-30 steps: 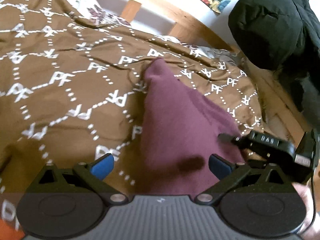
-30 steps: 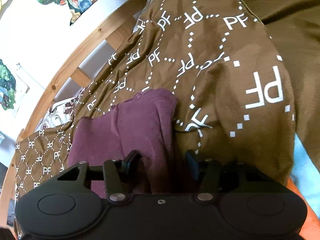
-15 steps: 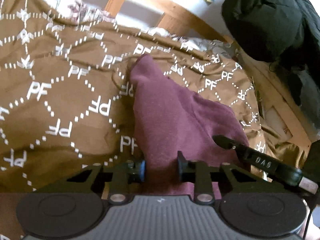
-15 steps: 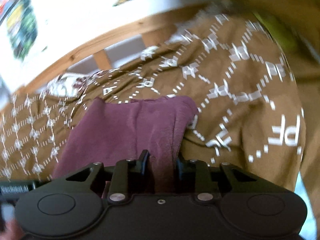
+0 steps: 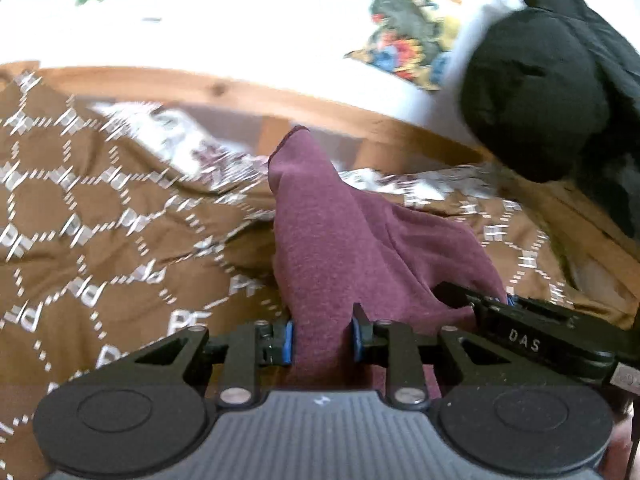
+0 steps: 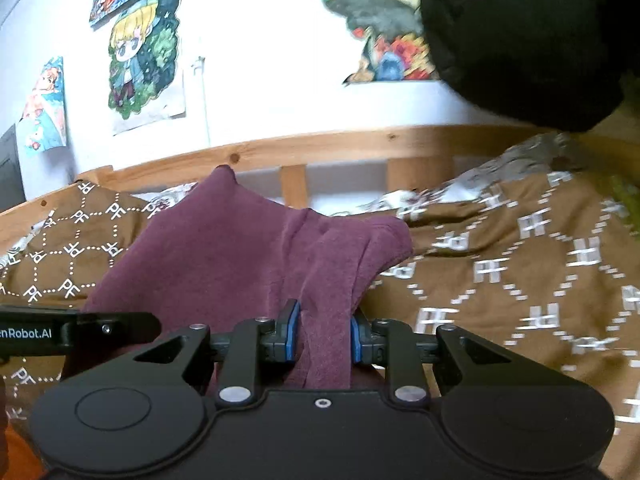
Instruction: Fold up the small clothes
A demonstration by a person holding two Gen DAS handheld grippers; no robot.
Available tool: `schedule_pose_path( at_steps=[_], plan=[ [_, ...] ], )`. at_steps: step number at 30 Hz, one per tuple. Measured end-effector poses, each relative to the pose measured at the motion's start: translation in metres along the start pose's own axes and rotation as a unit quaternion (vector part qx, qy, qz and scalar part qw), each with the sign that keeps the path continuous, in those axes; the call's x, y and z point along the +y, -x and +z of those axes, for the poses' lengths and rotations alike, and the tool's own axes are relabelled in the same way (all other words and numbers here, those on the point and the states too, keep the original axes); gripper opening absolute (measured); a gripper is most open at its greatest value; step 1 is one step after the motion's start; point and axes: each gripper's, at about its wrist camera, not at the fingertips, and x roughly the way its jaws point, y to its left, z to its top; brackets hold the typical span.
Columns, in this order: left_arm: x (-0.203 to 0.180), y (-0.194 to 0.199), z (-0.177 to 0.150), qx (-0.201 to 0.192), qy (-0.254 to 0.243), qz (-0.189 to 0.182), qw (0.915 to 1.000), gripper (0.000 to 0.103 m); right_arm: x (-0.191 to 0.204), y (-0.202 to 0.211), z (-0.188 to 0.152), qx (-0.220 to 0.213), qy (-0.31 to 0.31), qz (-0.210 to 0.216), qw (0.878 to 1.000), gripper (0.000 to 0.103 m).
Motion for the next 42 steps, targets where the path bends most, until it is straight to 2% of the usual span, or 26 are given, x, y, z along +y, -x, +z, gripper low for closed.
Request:
schedule_pose_path(
  at_steps=[5, 8, 12, 14, 17, 20, 25, 30, 34, 38, 42],
  plan=[
    [0.013, -0.020, -0.009, 0.041, 0.030, 0.005, 0.9987, 0.032, 0.004, -0.023, -0.013, 0.045, 0.009, 0.007, 0.999, 0.026],
    [0.008, -0.021, -0.009, 0.038, 0.017, 0.014, 0.9990, 0.041, -0.007, -0.023, -0.020, 0.062, -0.003, -0.005, 0.998, 0.031],
    [0.008, -0.016, -0.011, 0.039, 0.009, 0.039, 0.9984, 0.048, -0.016, -0.016, -0.026, 0.067, -0.026, -0.027, 0.997, 0.042],
    [0.008, -0.012, -0.011, 0.038, 0.011, 0.044, 0.9983, 0.063, -0.019, -0.010, -0.028, 0.066, -0.034, -0.032, 0.997, 0.046],
    [0.006, 0.003, -0.007, 0.021, 0.009, 0.051, 0.9984, 0.078, -0.018, -0.002, -0.029, 0.063, -0.038, -0.040, 0.996, 0.053],
    [0.000, 0.021, -0.004, 0.006, -0.011, 0.056, 0.9984, 0.089, -0.016, 0.015, -0.028, 0.057, -0.037, -0.050, 0.996, 0.063],
    [-0.011, 0.059, -0.007, -0.022, -0.044, 0.061, 0.9969, 0.102, -0.013, 0.060, -0.020, 0.020, -0.050, -0.040, 0.998, 0.089],
    [-0.017, 0.100, -0.017, -0.035, -0.056, 0.049, 0.9966, 0.102, -0.009, 0.110, -0.021, -0.020, -0.101, -0.027, 0.994, 0.102],
    [-0.015, 0.132, -0.030, -0.034, -0.051, 0.048, 0.9970, 0.102, 0.006, 0.144, -0.022, -0.051, -0.087, -0.034, 0.994, 0.102],
    [-0.010, 0.167, -0.044, -0.036, -0.050, 0.062, 0.9962, 0.102, 0.025, 0.181, -0.029, -0.085, -0.089, -0.037, 0.992, 0.102],
    [-0.003, 0.196, -0.056, -0.038, -0.049, 0.076, 0.9951, 0.102, 0.045, 0.211, -0.040, -0.091, -0.091, -0.032, 0.991, 0.102]
  ],
)
